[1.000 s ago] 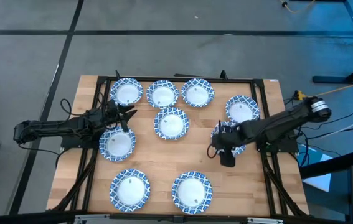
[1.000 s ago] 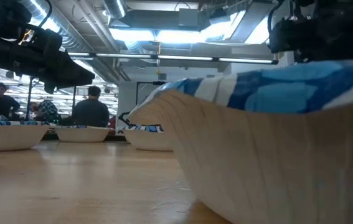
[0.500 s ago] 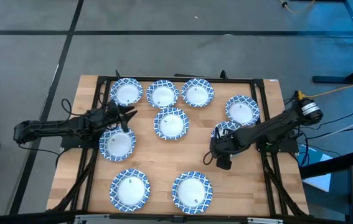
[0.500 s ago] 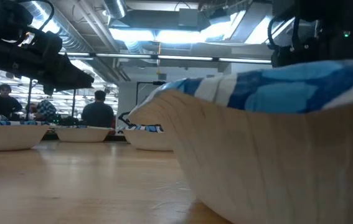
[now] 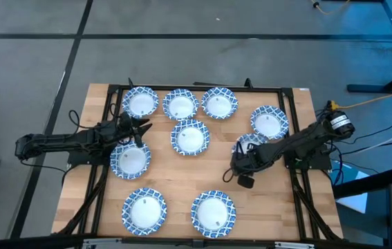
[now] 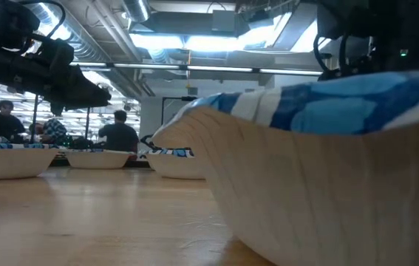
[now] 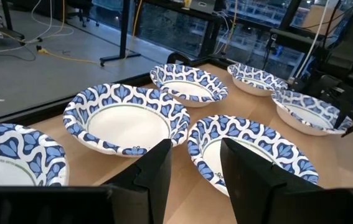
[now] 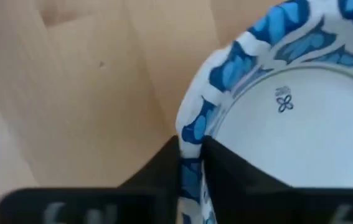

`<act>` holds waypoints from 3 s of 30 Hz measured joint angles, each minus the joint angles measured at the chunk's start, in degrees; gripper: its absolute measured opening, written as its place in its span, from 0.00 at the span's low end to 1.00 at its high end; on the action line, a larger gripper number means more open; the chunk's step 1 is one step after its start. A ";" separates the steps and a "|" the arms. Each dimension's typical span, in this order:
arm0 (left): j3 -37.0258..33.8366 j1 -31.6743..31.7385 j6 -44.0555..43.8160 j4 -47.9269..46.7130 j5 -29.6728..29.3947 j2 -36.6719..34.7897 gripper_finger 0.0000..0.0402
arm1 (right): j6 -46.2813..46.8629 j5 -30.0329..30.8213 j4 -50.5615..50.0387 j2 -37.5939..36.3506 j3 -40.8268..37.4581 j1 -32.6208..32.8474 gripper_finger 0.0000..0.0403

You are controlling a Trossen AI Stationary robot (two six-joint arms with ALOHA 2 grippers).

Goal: Nest bowls inside each other
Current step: Stack the white bowl on top of the white bowl

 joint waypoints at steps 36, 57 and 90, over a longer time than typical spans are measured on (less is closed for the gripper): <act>0.00 0.02 0.07 -0.11 -2.65 0.00 0.33 | -45.51 -2.02 7.99 9.80 27.86 -17.87 0.01; -0.02 0.02 0.07 -1.38 -3.23 0.02 0.33 | -51.58 -8.90 6.46 23.77 39.52 -17.87 0.18; -0.01 0.02 0.09 -1.38 -3.40 0.02 0.33 | -51.62 -7.32 -11.28 14.66 47.43 -33.63 0.56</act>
